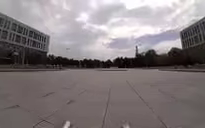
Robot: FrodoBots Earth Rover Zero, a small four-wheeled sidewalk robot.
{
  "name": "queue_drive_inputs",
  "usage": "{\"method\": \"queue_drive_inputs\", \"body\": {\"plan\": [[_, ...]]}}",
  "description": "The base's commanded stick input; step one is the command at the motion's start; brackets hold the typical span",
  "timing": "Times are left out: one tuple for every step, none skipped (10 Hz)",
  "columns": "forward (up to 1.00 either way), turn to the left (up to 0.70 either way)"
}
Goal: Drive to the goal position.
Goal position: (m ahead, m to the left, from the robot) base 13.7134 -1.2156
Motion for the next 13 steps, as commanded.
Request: {"method": "queue_drive_inputs", "body": {"plan": [[0.7,0.0],[0.7,0.0],[0.7,0.0],[0.7,0.0],[0.7,0.0],[0.7,0.0],[0.7,0.0],[0.7,0.0],[0.7,0.0],[0.7,0.0],[0.7,0.0],[0.7,0.0],[0.7,0.0]]}}
